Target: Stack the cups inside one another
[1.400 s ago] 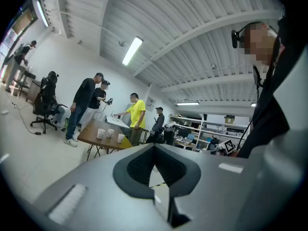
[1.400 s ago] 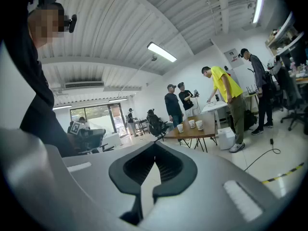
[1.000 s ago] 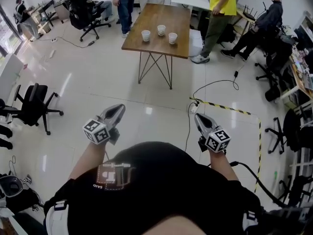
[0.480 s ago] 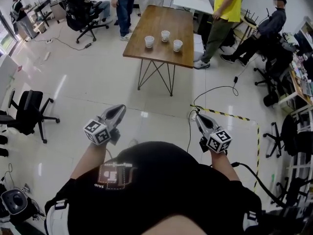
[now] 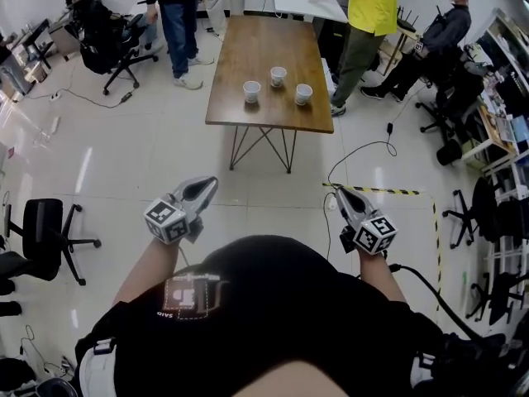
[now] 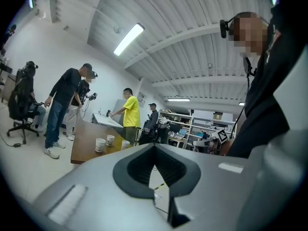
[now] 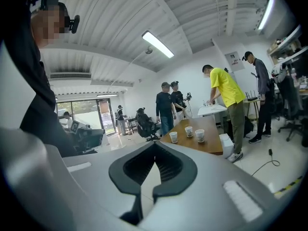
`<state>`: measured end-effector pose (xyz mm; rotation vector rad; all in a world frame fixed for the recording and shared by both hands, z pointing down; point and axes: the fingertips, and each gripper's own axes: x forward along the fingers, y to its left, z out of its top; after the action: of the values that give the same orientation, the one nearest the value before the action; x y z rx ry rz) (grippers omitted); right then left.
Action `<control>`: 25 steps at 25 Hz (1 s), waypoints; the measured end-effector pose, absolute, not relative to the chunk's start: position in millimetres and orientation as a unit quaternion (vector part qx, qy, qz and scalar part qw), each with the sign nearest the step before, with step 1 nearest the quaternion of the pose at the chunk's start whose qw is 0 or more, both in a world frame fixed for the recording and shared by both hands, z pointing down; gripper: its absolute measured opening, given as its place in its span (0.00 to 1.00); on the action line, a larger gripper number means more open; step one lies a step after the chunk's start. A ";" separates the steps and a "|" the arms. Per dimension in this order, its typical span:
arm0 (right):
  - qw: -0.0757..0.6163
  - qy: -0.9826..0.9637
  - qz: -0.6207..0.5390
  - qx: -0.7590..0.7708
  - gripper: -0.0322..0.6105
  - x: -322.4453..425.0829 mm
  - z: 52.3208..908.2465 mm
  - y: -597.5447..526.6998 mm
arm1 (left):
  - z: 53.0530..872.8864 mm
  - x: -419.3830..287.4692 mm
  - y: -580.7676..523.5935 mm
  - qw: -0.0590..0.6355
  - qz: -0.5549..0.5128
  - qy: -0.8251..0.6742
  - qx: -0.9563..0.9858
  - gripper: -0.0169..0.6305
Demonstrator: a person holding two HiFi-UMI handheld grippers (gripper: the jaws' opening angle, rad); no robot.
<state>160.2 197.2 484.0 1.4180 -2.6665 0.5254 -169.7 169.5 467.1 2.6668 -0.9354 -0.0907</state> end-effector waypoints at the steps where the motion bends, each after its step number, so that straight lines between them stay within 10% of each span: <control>1: 0.041 -0.868 0.175 0.464 0.07 161.0 486.2 190.6 | 468.0 -168.9 160.5 0.159 -0.033 -0.325 0.932 0.02; 25: 0.073 -0.927 0.181 0.320 0.09 184.1 538.5 -107.2 | 474.6 -106.2 -72.8 0.181 -0.029 -0.427 0.885 0.02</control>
<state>184.1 -107.2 538.5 0.9620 -2.7836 0.5444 -106.2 -72.8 474.6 2.5010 -1.2074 -0.0815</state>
